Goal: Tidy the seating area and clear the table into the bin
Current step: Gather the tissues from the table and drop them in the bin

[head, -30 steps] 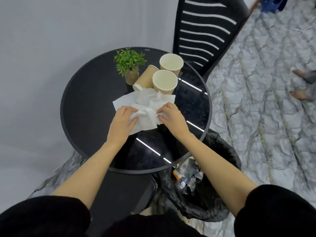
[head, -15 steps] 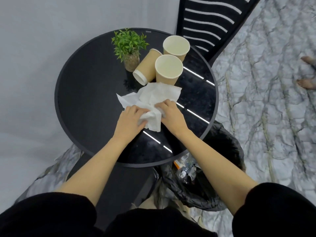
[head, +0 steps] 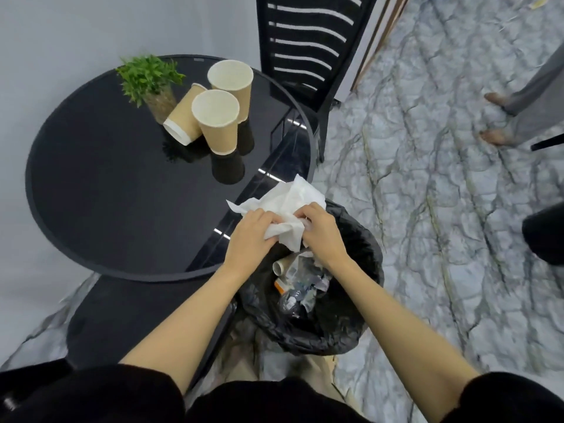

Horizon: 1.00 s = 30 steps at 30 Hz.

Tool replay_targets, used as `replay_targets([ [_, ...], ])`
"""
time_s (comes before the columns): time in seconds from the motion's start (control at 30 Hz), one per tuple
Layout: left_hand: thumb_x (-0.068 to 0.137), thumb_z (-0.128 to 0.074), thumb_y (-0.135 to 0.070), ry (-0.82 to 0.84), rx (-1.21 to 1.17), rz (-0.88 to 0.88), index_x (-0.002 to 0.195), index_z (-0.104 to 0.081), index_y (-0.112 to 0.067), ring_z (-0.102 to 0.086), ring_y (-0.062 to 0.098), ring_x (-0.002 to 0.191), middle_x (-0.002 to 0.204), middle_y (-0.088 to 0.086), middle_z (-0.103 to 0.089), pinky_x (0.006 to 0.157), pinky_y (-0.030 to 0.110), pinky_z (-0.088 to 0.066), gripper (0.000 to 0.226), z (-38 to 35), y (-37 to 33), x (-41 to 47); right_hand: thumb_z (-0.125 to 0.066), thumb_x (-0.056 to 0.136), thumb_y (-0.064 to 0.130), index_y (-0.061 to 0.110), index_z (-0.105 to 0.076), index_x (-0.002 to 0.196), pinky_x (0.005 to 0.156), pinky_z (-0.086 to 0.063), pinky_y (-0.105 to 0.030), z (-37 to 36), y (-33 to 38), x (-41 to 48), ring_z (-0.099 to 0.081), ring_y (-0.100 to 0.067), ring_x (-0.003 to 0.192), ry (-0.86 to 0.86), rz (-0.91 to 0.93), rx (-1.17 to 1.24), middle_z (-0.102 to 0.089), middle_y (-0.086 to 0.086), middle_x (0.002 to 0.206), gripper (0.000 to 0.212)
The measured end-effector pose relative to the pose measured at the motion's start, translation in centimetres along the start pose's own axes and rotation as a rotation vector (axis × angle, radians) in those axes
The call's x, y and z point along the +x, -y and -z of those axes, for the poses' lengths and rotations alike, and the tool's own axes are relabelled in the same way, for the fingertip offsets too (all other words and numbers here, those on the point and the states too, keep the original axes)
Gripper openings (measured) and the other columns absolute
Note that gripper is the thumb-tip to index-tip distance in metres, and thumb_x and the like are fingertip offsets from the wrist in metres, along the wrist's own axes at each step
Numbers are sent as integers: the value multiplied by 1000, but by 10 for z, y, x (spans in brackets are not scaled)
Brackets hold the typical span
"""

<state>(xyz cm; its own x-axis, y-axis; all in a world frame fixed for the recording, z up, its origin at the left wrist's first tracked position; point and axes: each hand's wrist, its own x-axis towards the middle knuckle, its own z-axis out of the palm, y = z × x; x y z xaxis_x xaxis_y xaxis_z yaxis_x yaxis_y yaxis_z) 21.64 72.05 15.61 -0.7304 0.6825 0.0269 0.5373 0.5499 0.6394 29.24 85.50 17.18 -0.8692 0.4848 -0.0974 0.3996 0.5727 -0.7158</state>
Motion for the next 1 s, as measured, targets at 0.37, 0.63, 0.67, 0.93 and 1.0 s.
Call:
replay_targets([
  [0.37, 81, -61, -17, 22, -88, 86, 94, -62, -14, -53, 20, 90, 96, 3, -61, 72, 33, -46, 13, -113, -53, -14, -60, 81, 3, 9, -61, 85, 64, -43, -31, 21, -129, -30, -53, -17, 76, 14, -86, 69, -54, 2, 86, 7],
  [0.63, 83, -60, -19, 74, -182, 267, 92, -61, -18, -54, 13, 92, 95, -8, -59, 70, 25, -47, 9, -242, 17, -13, -58, 82, 2, 12, -61, 83, 64, -44, -26, -69, -248, -11, -52, -12, 76, 67, -193, 136, -54, 6, 85, 11],
  [0.67, 83, -60, -20, 71, -185, 276, 91, -62, -19, -53, 11, 92, 94, -10, -58, 69, 22, -46, 9, -255, 26, -10, -57, 82, 3, 14, -60, 81, 64, -46, -28, -80, -261, -9, -52, -11, 75, 68, -211, 147, -54, 7, 84, 11],
  [0.93, 81, -59, -11, 391, -123, 344, 127, -49, -31, -34, 15, 127, 131, -8, -49, 111, 30, -24, 51, -320, 84, -26, -66, 79, 10, 10, -59, 116, 77, -39, -15, -112, -331, -10, -48, -10, 95, 365, -329, 140, -53, -2, 113, 37],
  [1.0, 82, -60, -13, 393, -109, 338, 133, -43, -30, -28, 14, 132, 139, -9, -43, 104, 24, -16, 56, -315, 75, -32, -65, 80, 5, 11, -54, 125, 85, -34, -14, -102, -328, -16, -46, -10, 103, 368, -317, 128, -51, -5, 124, 47],
])
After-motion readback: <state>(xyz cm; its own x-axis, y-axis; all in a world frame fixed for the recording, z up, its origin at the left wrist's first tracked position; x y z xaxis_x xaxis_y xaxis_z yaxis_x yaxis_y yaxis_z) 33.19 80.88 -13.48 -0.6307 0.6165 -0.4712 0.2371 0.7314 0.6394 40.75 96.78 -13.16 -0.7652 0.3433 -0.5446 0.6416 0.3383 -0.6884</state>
